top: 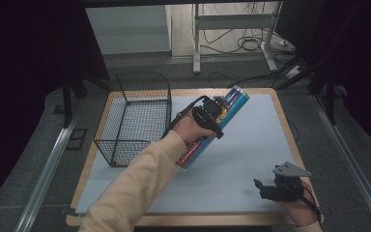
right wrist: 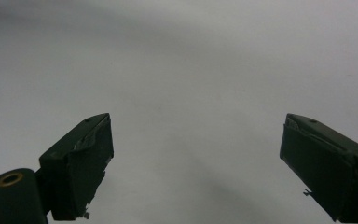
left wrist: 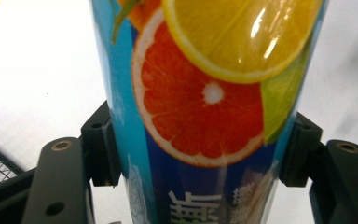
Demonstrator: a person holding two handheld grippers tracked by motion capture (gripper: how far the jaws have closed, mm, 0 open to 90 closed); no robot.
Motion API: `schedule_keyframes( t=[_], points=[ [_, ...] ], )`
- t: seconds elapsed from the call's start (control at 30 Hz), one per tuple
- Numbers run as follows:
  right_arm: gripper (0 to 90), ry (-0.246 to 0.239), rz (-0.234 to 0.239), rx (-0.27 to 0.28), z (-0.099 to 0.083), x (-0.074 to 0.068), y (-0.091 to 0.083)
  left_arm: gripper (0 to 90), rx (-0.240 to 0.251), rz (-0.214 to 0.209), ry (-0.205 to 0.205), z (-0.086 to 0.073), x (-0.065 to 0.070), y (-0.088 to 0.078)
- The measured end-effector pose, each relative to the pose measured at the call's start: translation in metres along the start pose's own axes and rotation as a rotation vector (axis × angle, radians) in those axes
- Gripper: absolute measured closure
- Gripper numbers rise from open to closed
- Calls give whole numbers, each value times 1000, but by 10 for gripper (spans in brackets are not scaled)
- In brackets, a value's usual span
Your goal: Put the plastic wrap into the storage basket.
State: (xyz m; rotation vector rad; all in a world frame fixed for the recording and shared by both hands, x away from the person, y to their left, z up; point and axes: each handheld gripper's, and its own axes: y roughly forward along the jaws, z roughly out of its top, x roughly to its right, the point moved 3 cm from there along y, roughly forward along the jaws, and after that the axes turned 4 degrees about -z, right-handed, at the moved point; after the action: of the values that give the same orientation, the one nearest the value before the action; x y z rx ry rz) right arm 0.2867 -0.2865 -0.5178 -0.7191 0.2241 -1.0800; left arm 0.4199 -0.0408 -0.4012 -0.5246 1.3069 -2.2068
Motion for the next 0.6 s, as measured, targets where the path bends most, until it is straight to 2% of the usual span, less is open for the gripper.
schedule_keyframes(
  t=[0.17,0.2,0.23,0.43,0.6],
  points=[
    [97,-1,-1,0,0,1,0,319,14,6,-1,9,-4,-5],
    [97,1,-1,-1,0,1,0,318,7,1,11,11,-6,-9],
    [97,3,-1,-1,0,1,0,318,21,1,1,13,-6,-11],
    [97,7,1,0,0,1,0,319,50,34,-6,24,-15,-32],
    [97,8,1,0,0,1,0,319,55,48,-6,26,-19,-37]
  ],
)
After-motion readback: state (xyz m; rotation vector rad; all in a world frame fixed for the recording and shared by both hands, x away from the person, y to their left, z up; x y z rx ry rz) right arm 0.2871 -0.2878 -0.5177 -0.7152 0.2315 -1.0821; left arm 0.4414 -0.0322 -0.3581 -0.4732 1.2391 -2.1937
